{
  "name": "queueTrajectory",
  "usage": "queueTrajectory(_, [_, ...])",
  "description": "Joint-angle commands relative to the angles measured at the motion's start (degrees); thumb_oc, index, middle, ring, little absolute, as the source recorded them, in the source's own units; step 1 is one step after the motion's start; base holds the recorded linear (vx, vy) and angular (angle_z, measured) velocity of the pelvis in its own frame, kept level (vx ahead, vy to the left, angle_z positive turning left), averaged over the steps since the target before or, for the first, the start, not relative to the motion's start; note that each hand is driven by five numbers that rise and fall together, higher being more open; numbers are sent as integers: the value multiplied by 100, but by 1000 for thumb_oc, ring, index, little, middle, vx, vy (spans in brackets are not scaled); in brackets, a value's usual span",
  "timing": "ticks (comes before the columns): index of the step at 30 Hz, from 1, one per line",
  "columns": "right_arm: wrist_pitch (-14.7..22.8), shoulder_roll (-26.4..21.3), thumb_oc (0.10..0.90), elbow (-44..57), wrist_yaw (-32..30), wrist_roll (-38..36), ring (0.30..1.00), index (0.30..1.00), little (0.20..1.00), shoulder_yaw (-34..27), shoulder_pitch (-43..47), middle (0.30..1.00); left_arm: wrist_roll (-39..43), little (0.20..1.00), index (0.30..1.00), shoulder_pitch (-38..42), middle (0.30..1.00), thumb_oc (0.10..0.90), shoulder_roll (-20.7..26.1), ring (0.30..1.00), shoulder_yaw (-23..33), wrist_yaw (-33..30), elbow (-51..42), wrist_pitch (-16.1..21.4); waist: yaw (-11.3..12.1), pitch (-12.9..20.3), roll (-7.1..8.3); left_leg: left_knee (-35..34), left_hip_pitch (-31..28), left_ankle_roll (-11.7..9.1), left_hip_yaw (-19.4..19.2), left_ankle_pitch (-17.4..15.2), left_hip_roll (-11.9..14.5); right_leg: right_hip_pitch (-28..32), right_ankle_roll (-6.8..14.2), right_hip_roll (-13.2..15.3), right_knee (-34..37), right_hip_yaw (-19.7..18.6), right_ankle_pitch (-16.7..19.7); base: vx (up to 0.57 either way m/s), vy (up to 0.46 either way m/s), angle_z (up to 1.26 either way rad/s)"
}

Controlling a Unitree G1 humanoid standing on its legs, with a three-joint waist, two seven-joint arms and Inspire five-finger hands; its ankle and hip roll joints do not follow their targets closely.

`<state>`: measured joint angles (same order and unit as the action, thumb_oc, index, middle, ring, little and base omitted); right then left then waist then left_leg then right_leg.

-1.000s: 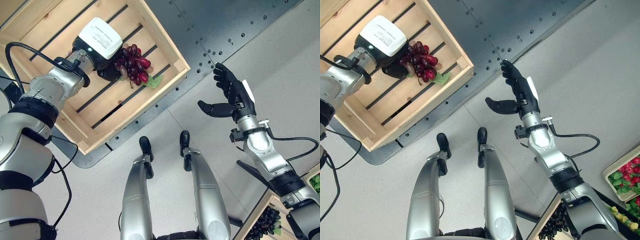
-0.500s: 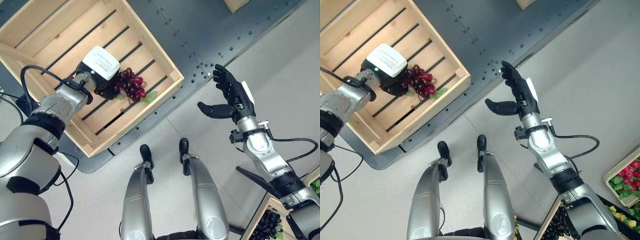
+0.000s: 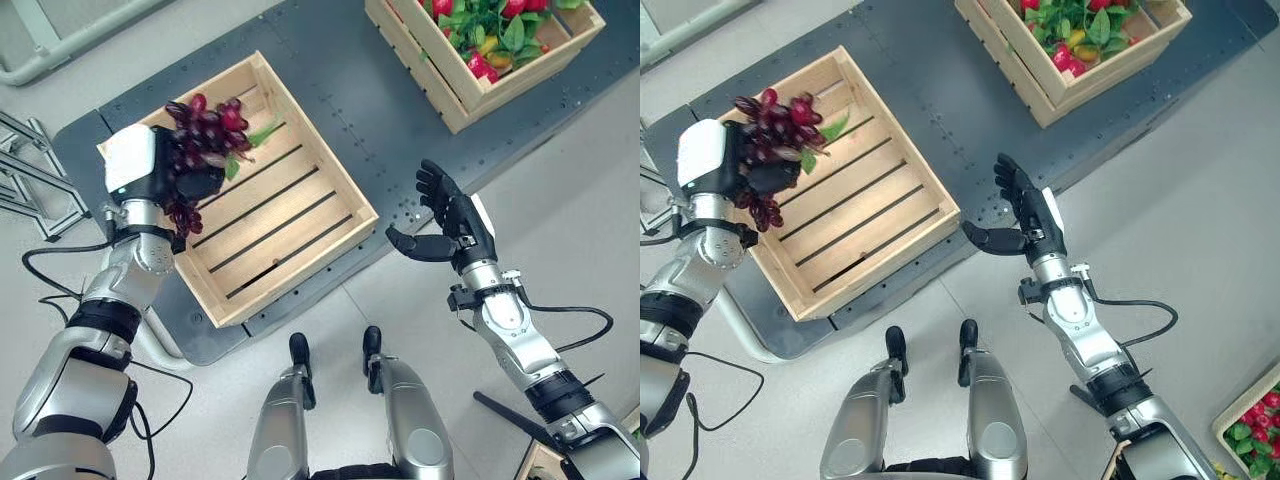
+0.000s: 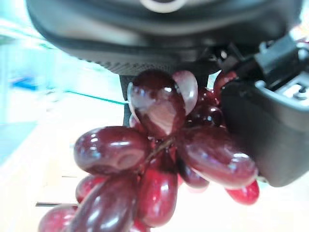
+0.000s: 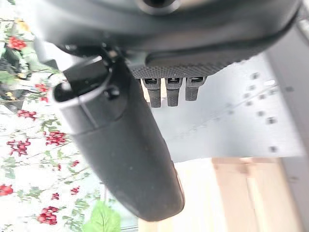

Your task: Pick up the fruits from the basket on one side to the basket on the other side

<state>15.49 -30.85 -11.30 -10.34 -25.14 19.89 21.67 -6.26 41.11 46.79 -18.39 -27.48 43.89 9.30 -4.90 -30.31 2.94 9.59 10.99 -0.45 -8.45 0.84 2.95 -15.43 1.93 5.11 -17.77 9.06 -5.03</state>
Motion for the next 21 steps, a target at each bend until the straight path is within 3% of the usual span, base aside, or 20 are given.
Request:
queueTrajectory(1, [617,-7,800,575,363,67,900,900,900,-434,-254,900,1011,300,300,-154,300,400,-293,300,530,-24,-535,676,75,1081,-281,6,-410,-53,-96,-654,-228,650,212,222,683,119,-68,123,-5,12])
queueTrajectory(10, [514,310,800,684,1020,-123,900,900,900,-269,-734,900,2992,300,300,-930,300,400,-1195,300,1155,983,-1175,1018,108,1866,-398,-728,-1268,-73,-12,-553,-255,1600,234,156,1461,126,88,110,-41,3])
queueTrajectory(15, [135,504,800,850,1711,-1094,900,900,900,-25,-733,900,3252,300,300,-991,300,400,-1431,300,949,1555,-1390,1091,133,2235,-436,-1108,-1625,-100,23,-481,-247,2000,231,75,1932,114,244,81,-79,5])
queueTrajectory(21, [-444,764,800,909,2339,-1594,900,900,900,217,-639,900,3488,300,300,-869,300,400,-1570,300,637,2107,-1584,1188,167,2434,-457,-1459,-1803,-151,87,-342,-235,2209,239,-14,2277,137,378,20,-69,0])
